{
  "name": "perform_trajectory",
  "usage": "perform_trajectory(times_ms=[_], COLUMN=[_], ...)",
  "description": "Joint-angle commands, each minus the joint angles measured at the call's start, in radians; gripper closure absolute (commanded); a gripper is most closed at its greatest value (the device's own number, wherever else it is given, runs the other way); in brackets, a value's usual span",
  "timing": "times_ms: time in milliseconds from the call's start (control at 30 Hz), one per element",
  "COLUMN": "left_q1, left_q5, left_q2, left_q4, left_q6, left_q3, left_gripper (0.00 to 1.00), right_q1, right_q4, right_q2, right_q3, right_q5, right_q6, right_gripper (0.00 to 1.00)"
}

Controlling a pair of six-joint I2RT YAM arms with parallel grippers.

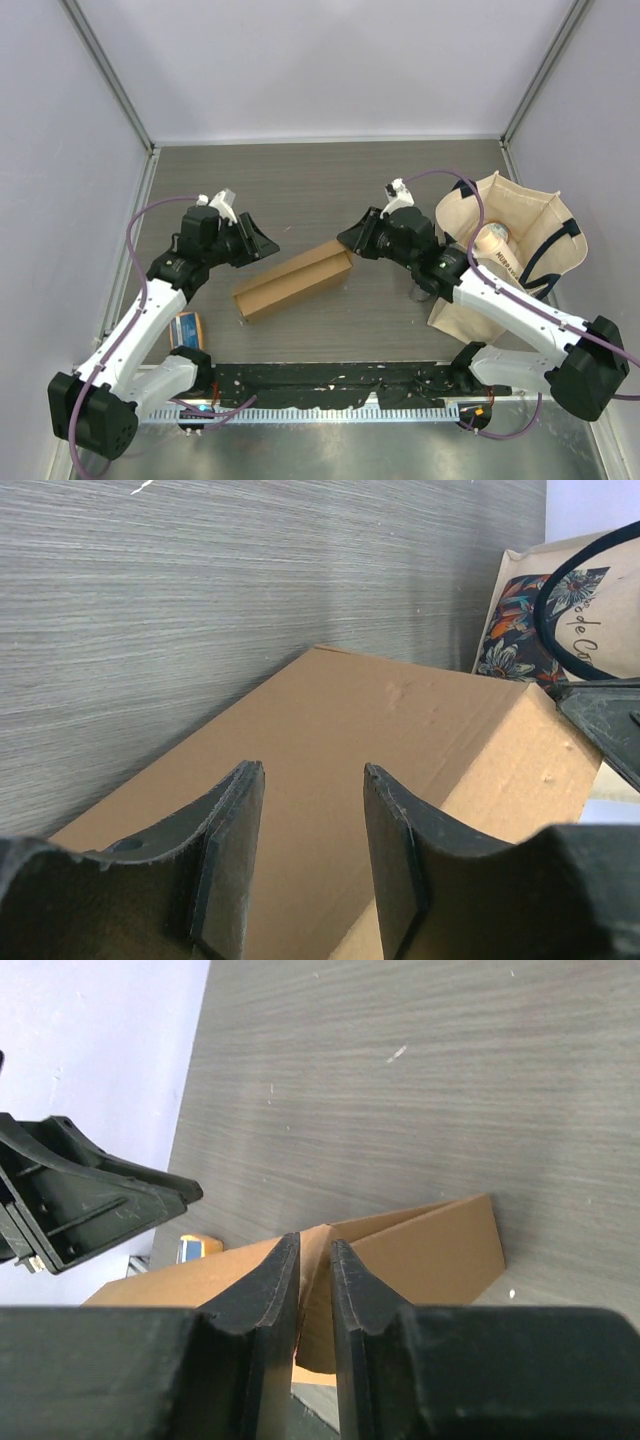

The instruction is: Fold the paper box

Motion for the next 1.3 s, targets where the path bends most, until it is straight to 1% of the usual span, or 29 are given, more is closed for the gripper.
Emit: perform_trajectory(times_ms=[0, 100, 200, 233, 333, 400, 467, 533, 567, 667, 700, 800, 867, 900, 933, 1033, 1067, 1100, 1167, 1233, 1267], left_q1=[-0.010, -0.013, -0.015, -0.017, -0.018, -0.018, -0.018, -0.018, -0.020, -0.018, -0.020, -0.020, -0.020, -0.020, -0.020, -0.024, -0.023, -0.024, -0.023, -0.023, -0.023], left_q5=[-0.025, -0.036, -0.020, -0.017, 0.010, 0.015, 0.010, 0.019, 0.024, 0.073, 0.082, 0.115, 0.096, 0.090, 0.087, 0.088, 0.070, 0.053, 0.004, -0.016, -0.017], left_q2=[0.001, 0.004, 0.006, 0.007, 0.021, 0.029, 0.043, 0.043, 0.041, 0.026, 0.020, -0.003, -0.022, -0.028, -0.039, -0.118, -0.140, -0.178, -0.201, -0.220, -0.223], left_q4=[0.052, 0.052, 0.051, 0.051, 0.030, -0.016, -0.074, -0.098, -0.107, -0.101, -0.095, -0.058, -0.043, -0.037, -0.029, 0.071, 0.124, 0.132, 0.123, 0.108, 0.102], left_q6=[0.019, 0.023, 0.026, 0.029, 0.063, 0.094, 0.143, 0.167, 0.170, 0.148, 0.132, 0.075, 0.034, 0.016, -0.004, -0.105, -0.130, -0.156, -0.164, -0.159, -0.156], left_q3=[-0.011, -0.013, 0.002, 0.010, 0.059, 0.114, 0.171, 0.199, 0.217, 0.226, 0.220, 0.162, 0.098, 0.076, 0.053, -0.075, -0.146, -0.172, -0.212, -0.214, -0.211], left_gripper=[0.52, 0.51, 0.46, 0.43, 0.38, 0.37, 0.40, 0.43, 0.45, 0.54, 0.61, 0.69, 0.73, 0.78, 0.80, 0.82, 0.82, 0.81, 0.82, 0.81, 0.81], right_q1=[0.022, 0.026, 0.031, 0.034, 0.045, 0.052, 0.054, 0.054, 0.054, 0.054, 0.054, 0.054, 0.054, 0.055, 0.054, 0.054, 0.054, 0.054, 0.054, 0.052, 0.051], right_q4=[0.125, 0.170, 0.167, 0.167, 0.170, 0.165, 0.158, 0.147, 0.144, 0.107, 0.105, 0.096, 0.087, 0.085, 0.085, 0.073, 0.066, 0.061, 0.044, 0.023, 0.001], right_q2=[0.020, 0.047, 0.081, 0.086, 0.116, 0.133, 0.156, 0.172, 0.183, 0.206, 0.209, 0.212, 0.209, 0.203, 0.200, 0.193, 0.193, 0.195, 0.199, 0.199, 0.199], right_q3=[-0.098, -0.117, -0.091, -0.083, -0.055, -0.036, -0.020, -0.006, 0.007, 0.040, 0.043, 0.055, 0.061, 0.060, 0.058, 0.058, 0.061, 0.064, 0.086, 0.121, 0.135], right_q5=[0.072, 0.086, 0.082, 0.083, 0.097, 0.112, 0.118, 0.129, 0.128, 0.112, 0.108, 0.108, 0.111, 0.112, 0.114, 0.135, 0.134, 0.131, 0.123, 0.117, 0.111], right_q6=[-0.058, -0.081, -0.087, -0.090, -0.113, -0.149, -0.176, -0.208, -0.214, -0.231, -0.231, -0.240, -0.242, -0.243, -0.245, -0.246, -0.246, -0.245, -0.246, -0.254, -0.262], right_gripper=[0.77, 0.76, 0.75, 0.75, 0.74, 0.73, 0.72, 0.72, 0.71, 0.70, 0.70, 0.70, 0.70, 0.70, 0.70, 0.69, 0.69, 0.68, 0.66, 0.64, 0.57])
